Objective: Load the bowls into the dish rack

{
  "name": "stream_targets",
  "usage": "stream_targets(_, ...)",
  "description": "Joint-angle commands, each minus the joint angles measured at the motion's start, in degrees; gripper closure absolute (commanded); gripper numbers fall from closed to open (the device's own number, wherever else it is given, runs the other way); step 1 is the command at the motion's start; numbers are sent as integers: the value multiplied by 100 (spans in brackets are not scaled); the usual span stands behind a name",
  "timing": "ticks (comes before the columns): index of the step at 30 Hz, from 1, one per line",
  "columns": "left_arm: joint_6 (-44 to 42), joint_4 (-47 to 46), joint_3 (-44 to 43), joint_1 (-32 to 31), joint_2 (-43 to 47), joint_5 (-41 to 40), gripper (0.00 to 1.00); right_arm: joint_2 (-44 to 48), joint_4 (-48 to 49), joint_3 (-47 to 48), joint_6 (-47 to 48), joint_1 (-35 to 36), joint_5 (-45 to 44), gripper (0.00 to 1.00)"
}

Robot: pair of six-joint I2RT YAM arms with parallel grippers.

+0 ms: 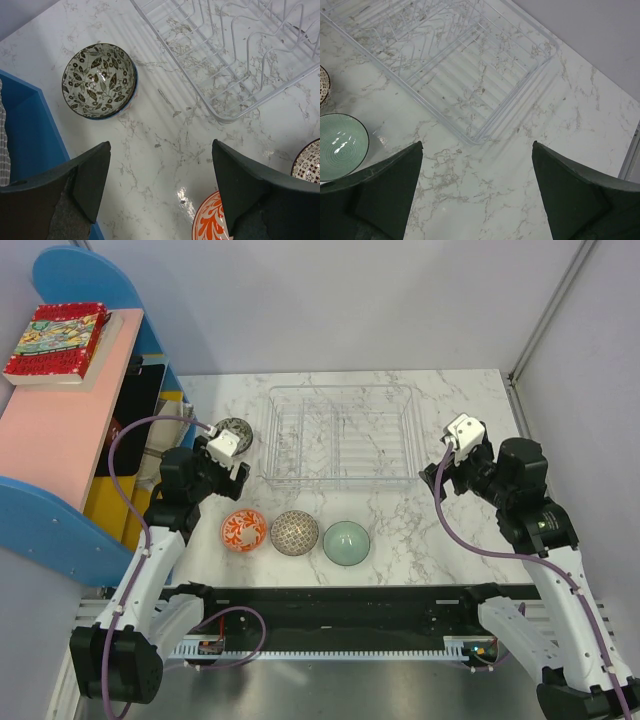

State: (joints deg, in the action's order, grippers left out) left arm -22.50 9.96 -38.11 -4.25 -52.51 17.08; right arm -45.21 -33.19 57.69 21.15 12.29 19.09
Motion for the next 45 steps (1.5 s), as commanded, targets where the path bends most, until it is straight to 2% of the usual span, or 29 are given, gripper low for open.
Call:
stream_targets(1, 132, -143, -4, 21, 83, 164, 11, 127, 269, -12, -93, 45, -90, 3)
stream_targets(14, 88, -178, 49, 21, 66, 146, 11, 127, 278, -83, 65, 80, -81, 2)
stream_targets(18, -298, -178, -38, 21, -118, 374, 9, 92, 278, -100, 144, 89, -90, 2)
stream_targets(21, -623, -318, -363, 21, -495, 156, 9, 4, 287, -118, 188, 89, -2, 2)
stream_targets(24, -957, -494, -881, 21, -1365, -115, 12, -110, 278, -118, 197, 115, -19, 3)
stream_targets(25, -1001, -529, -1222, 21, -1950, -222, 13, -119, 287, -118, 206, 115, -46, 2)
stream_targets(32, -1545, -477, -2920, 21, -4061, -829, 23, -146, 287, -170, 258, 124, -37, 2)
stream_targets(37, -1977, 76, -4289, 56, -5039, -961, 35, -207, 287, -197, 276, 115, -20, 2)
stream_targets(40, -2240, 444, -4958, 126, -5523, -970, 36, -242, 278, -214, 285, 124, -11, 2)
stream_targets(45, -2724, 937, -5593, 240, -5990, -1067, 35, -234, 278, -223, 302, 115, -37, 2)
